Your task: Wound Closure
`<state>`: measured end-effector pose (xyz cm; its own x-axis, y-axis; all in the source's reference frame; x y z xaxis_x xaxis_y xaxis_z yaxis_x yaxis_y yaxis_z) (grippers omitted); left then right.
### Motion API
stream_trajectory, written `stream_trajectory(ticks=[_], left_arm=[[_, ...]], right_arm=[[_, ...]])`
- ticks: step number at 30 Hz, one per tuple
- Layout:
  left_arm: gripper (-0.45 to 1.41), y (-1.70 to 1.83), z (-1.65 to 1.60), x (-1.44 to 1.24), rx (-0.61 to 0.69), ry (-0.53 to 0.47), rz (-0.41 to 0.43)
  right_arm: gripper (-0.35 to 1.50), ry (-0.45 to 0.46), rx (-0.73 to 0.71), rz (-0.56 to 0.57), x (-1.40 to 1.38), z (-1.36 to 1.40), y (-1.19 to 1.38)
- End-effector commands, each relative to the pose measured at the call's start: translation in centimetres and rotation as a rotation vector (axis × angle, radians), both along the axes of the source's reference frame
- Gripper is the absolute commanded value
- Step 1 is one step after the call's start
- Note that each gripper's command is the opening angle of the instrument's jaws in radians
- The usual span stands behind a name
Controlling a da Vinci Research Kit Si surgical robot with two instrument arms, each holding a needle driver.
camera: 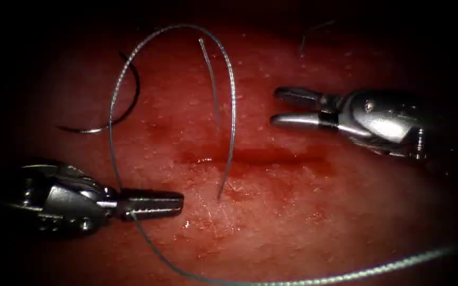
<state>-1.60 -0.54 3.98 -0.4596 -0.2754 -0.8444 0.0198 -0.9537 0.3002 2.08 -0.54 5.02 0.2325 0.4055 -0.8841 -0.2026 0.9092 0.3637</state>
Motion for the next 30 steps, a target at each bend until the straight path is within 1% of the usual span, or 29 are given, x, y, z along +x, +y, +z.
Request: stream_trajectory(ticks=[1, 6, 13, 19, 22, 24, 25, 26, 27, 28, 29, 30], left_arm=[[-0.45, 0.01, 0.04, -0.06, -0.001, -0.001, 0.000], [-0.45, 0.01, 0.05, -0.06, 0.009, -0.003, -0.006], [-0.45, -0.02, 0.07, -0.14, 0.025, -0.008, -0.009], [-0.45, -0.06, 0.10, -0.26, 0.072, -0.041, -0.018], [-0.45, -0.10, 0.16, -0.42, 0.098, -0.082, -0.011], [-0.45, -0.12, 0.20, -0.47, 0.104, -0.091, -0.010], [-0.45, -0.13, 0.27, -0.52, 0.113, -0.101, -0.011], [-0.45, -0.13, 0.27, -0.52, 0.113, -0.101, -0.011], [-0.45, -0.14, 0.30, -0.54, 0.115, -0.105, -0.010], [-0.45, -0.15, 0.33, -0.55, 0.122, -0.109, -0.012], [-0.45, -0.17, 0.42, -0.56, 0.136, -0.121, -0.012], [-0.45, -0.17, 0.42, -0.56, 0.136, -0.121, -0.012]], right_arm=[[0.18, 0.001, 0.001, 0.000, 0.06, 0.05, -0.04], [0.18, 0.000, -0.001, 0.000, 0.07, 0.07, -0.06], [0.18, -0.002, -0.001, 0.002, 0.06, 0.08, -0.05], [0.18, -0.010, -0.003, 0.014, 0.19, 0.09, -0.06], [0.18, -0.007, -0.005, 0.017, 0.34, 0.13, -0.07], [-0.04, 0.005, -0.010, 0.012, 0.45, 0.16, -0.06], [-0.25, 0.015, -0.019, 0.000, 0.58, 0.16, 0.00], [-0.25, 0.015, -0.019, 0.000, 0.58, 0.16, 0.00], [-0.35, 0.030, -0.020, -0.011, 0.65, 0.16, 0.03], [-0.35, 0.046, -0.020, -0.023, 0.73, 0.16, 0.06], [-0.35, 0.068, -0.026, -0.038, 0.91, 0.14, 0.11], [-0.35, 0.068, -0.026, -0.038, 0.91, 0.14, 0.11]])
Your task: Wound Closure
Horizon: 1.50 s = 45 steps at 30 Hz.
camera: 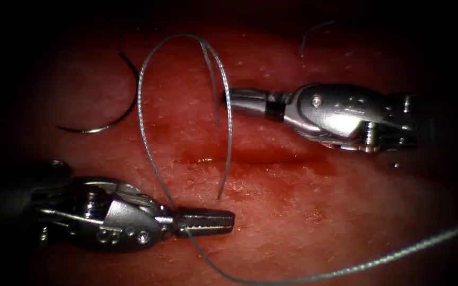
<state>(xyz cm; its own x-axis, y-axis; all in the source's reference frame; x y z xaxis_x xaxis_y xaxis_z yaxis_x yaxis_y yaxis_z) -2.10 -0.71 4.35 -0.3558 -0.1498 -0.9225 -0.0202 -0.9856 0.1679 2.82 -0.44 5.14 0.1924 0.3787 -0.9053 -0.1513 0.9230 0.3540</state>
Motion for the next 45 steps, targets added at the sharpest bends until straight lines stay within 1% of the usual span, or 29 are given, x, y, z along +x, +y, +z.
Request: stream_trajectory(ticks=[1, 2, 5, 6, 7, 8, 10, 13, 19, 23, 24, 25, 27, 28, 29, 32, 33, 37, 39, 40, 43, 45], left_arm=[[-0.45, -0.02, 0.12, -0.05, 0.008, -0.009, 0.002], [-0.45, -0.03, 0.17, -0.03, 0.020, -0.019, 0.004], [-0.45, -0.02, 0.19, -0.01, 0.031, -0.034, 0.012], [-0.45, -0.02, 0.18, -0.03, 0.031, -0.041, 0.017], [-0.45, -0.02, 0.18, -0.03, 0.031, -0.041, 0.017], [-0.45, -0.01, 0.17, -0.06, 0.032, -0.046, 0.019], [-0.45, 0.00, 0.16, -0.08, 0.032, -0.048, 0.020], [-0.45, 0.00, 0.12, -0.19, 0.033, -0.061, 0.026], [-0.45, -0.08, 0.04, -0.43, 0.031, -0.077, 0.047], [-0.45, -0.12, -0.03, -0.50, 0.034, -0.077, 0.056], [-0.45, -0.13, -0.05, -0.52, 0.036, -0.077, 0.059], [-0.45, -0.14, -0.08, -0.55, 0.038, -0.076, 0.064], [-0.45, -0.15, -0.10, -0.56, 0.040, -0.078, 0.069], [-0.45, -0.17, -0.12, -0.58, 0.040, -0.079, 0.073], [-0.45, -0.17, -0.12, -0.58, 0.040, -0.079, 0.073], [-0.45, -0.22, -0.15, -0.62, 0.040, -0.080, 0.082], [-0.45, -0.22, -0.15, -0.62, 0.040, -0.080, 0.082], [-0.45, -0.28, -0.20, -0.60, 0.042, -0.079, 0.098], [-0.45, -0.31, -0.24, -0.58, 0.045, -0.076, 0.104], [-0.45, -0.32, -0.26, -0.57, 0.041, -0.070, 0.110], [-0.45, -0.37, -0.37, -0.51, -0.007, -0.001, 0.135], [-0.45, -0.44, -0.46, -0.44, -0.076, 0.081, 0.142]], right_arm=[[-0.35, 0.028, -0.013, -0.019, 0.31, 0.02, 0.03], [-0.35, 0.050, -0.019, -0.034, 0.45, 0.01, 0.04], [-0.35, 0.071, -0.022, -0.049, 0.59, 0.01, 0.05], [-0.35, 0.082, -0.024, -0.056, 0.67, 0.00, 0.05], [-0.35, 0.082, -0.024, -0.056, 0.67, 0.00, 0.05], [-0.35, 0.092, -0.025, -0.063, 0.74, 0.00, 0.04], [-0.35, 0.097, -0.026, -0.067, 0.77, -0.01, 0.03], [-0.35, 0.113, -0.025, -0.078, 0.84, -0.03, 0.06], [-0.35, 0.109, -0.030, -0.071, 0.93, -0.02, 0.11], [-0.35, 0.106, -0.035, -0.073, 0.94, -0.01, 0.12], [-0.27, 0.106, -0.035, -0.072, 0.94, -0.01, 0.13], [-0.11, 0.107, -0.034, -0.073, 0.95, 0.00, 0.14], [-0.10, 0.107, -0.034, -0.072, 0.96, 0.00, 0.14], [0.00, 0.110, -0.035, -0.061, 0.98, -0.01, 0.16], [0.00, 0.110, -0.035, -0.061, 0.98, -0.01, 0.16], [0.20, 0.115, -0.034, -0.039, 0.99, -0.04, 0.23], [0.20, 0.115, -0.034, -0.039, 0.99, -0.04, 0.23], [0.84, 0.088, -0.034, -0.009, 1.03, -0.06, 0.27], [1.03, 0.075, -0.036, 0.002, 1.03, -0.05, 0.28], [1.03, 0.074, -0.036, 0.003, 1.03, -0.04, 0.28], [1.03, 0.067, -0.036, -0.004, 1.02, -0.03, 0.28], [1.01, 0.032, -0.034, -0.014, 1.00, -0.02, 0.27]])
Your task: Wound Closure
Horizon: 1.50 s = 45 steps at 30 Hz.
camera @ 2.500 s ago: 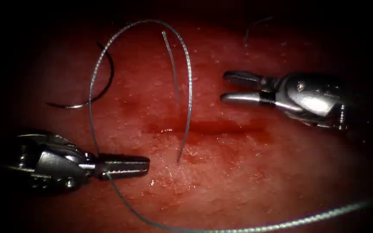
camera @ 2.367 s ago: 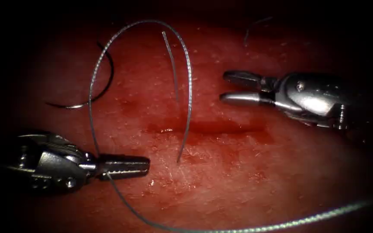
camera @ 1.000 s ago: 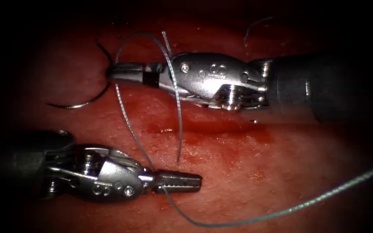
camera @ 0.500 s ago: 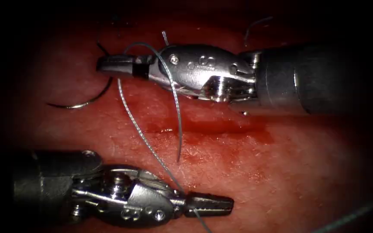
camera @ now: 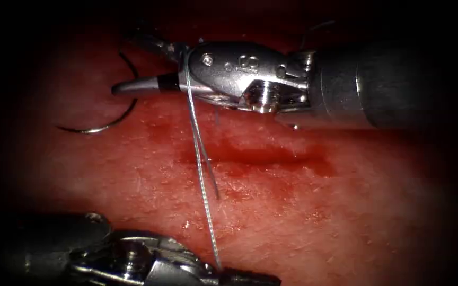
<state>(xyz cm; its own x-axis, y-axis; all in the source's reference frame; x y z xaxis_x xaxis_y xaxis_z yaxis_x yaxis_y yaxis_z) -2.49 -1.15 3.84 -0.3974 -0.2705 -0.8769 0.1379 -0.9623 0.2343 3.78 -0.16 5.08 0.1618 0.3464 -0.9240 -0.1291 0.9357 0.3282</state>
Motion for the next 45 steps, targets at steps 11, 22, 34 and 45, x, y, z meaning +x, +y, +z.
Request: stream_trajectory(ticks=[11, 22, 34, 45], left_arm=[[-0.45, -0.12, -0.42, 0.26, -0.236, 0.335, 0.060], [-0.45, -0.21, -0.81, 0.19, -0.270, 0.367, 0.095], [-0.45, -0.07, -1.02, 0.45, -0.422, 0.556, 0.173], [-0.45, 0.29, -1.34, 0.67, -0.597, 0.687, 0.184]], right_arm=[[0.83, -0.103, -0.007, -0.099, -0.13, 0.18, -0.17], [0.86, -0.169, -0.006, -0.164, -0.18, 0.29, -0.24], [0.88, -0.206, 0.003, -0.235, -0.39, 0.28, -0.35], [0.84, -0.219, 0.002, -0.296, -0.51, 0.30, -0.50]])
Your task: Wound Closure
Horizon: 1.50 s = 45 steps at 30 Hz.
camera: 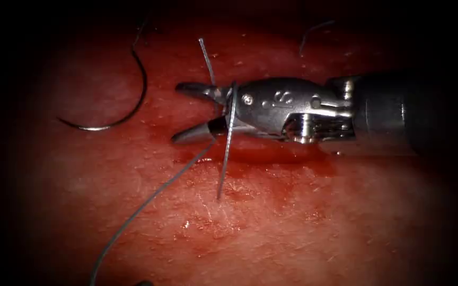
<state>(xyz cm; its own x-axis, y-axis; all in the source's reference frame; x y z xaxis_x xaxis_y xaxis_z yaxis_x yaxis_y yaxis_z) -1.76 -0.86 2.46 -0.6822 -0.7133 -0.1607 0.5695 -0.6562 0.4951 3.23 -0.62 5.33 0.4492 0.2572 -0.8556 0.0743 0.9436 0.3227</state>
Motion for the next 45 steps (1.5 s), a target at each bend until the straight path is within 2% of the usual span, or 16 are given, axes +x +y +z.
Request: stream_trajectory(ticks=[1, 9, 16, 29, 31, 37, 39, 42, 45], left_arm=[[-0.45, 0.04, 0.02, -0.04, -0.008, 0.005, 0.004], [-0.45, 0.41, -0.14, 0.08, -0.090, 0.025, -0.003], [-0.45, 0.76, -0.12, 0.35, -0.120, 0.032, -0.048], [-0.45, 1.35, 0.33, 0.35, -0.197, -0.014, -0.068], [-0.45, 1.51, 0.41, 0.38, -0.222, -0.047, -0.082], [-0.45, 1.61, 0.52, 0.33, -0.233, -0.106, -0.068], [-0.45, 1.71, 0.64, 0.31, -0.239, -0.143, -0.056], [-0.45, 1.81, 0.76, 0.33, -0.244, -0.167, -0.049], [-0.45, 1.91, 0.89, 0.34, -0.251, -0.214, -0.042]], right_arm=[[0.84, 0.002, 0.003, -0.010, 0.04, 0.06, -0.07], [0.84, 0.006, 0.025, -0.087, 0.02, 0.09, -0.25], [0.84, 0.047, 0.061, -0.134, -0.11, 0.02, -0.32], [0.79, 0.135, 0.101, -0.196, -0.09, -0.03, -0.38], [0.77, 0.162, 0.113, -0.191, -0.06, -0.04, -0.39], [0.77, 0.197, 0.123, -0.200, 0.03, -0.06, -0.42], [0.76, 0.238, 0.133, -0.203, 0.08, -0.09, -0.44], [0.67, 0.273, 0.147, -0.214, 0.08, -0.10, -0.45], [0.47, 0.299, 0.161, -0.230, 0.08, -0.10, -0.45]])
